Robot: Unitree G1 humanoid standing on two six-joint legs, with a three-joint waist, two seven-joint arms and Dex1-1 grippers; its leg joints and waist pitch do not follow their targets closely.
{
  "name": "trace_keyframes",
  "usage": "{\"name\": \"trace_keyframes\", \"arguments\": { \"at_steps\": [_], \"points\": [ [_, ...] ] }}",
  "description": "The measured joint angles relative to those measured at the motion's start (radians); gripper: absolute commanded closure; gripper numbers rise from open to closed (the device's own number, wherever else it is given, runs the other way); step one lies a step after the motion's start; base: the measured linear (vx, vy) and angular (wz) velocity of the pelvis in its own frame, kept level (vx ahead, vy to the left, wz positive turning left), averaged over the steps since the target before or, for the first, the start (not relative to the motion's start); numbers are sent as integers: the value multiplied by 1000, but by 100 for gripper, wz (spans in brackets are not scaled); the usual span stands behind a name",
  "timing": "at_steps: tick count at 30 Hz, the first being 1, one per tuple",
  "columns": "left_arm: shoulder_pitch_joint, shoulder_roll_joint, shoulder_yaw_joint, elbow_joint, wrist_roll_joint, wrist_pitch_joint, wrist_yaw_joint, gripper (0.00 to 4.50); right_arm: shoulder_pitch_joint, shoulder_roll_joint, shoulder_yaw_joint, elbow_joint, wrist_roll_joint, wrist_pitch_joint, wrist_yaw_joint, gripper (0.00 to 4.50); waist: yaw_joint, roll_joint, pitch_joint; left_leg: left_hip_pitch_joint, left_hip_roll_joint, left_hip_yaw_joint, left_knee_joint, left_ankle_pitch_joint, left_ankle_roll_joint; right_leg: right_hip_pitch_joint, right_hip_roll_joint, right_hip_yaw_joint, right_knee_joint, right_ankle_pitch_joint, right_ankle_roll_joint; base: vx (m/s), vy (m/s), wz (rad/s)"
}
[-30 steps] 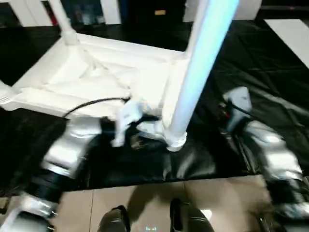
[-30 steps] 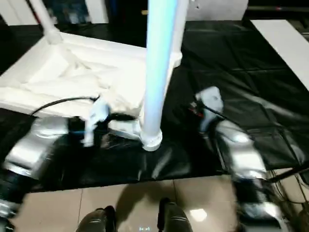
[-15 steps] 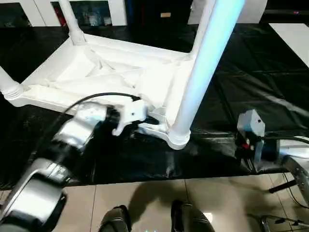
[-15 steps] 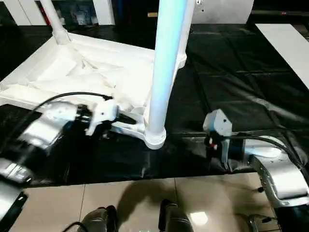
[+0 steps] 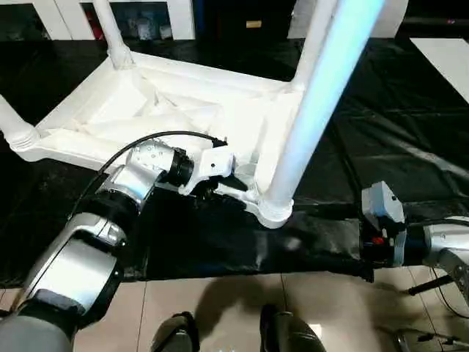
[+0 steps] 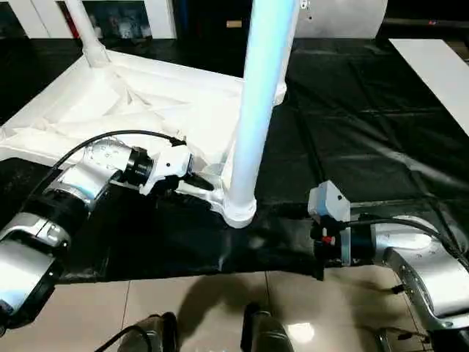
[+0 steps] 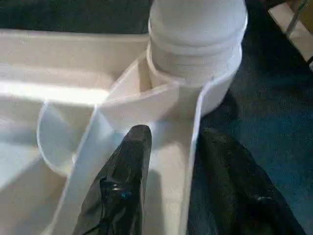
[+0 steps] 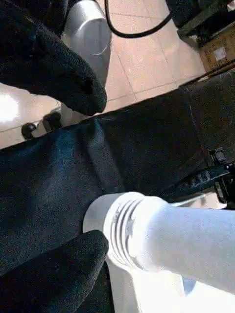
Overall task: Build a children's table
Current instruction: Rotate table base, then rotate leg to tighten
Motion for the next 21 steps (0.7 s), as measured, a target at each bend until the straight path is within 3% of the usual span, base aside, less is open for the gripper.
{"name": "trace_keyframes", "arguments": {
  "at_steps": [5,8,17,21],
  "points": [
    [-45,-14,-14,90,39,-38,-15,351,0,-13,-2,-24,18,8,0,0,12,9,-5,0,0,0,-1,0,0,0,0,0,0,1,-1,0,0,0],
    [-56,-15,-15,108,55,-52,-20,359,0,-13,-2,-25,19,16,0,0,18,13,-8,1,0,0,-1,0,0,0,0,-1,1,1,-1,0,0,0],
    [-86,-20,-26,170,108,-78,-16,431,-22,9,-4,-23,27,18,-23,0,11,16,-9,1,0,0,-1,0,0,1,0,-1,0,0,0,0,0,0],
    [-88,-45,-4,169,103,5,30,448,-79,25,-33,19,10,12,-86,0,1,19,-11,2,-3,0,0,1,2,1,-2,-1,-1,0,0,0,0,0]
  ]
}}
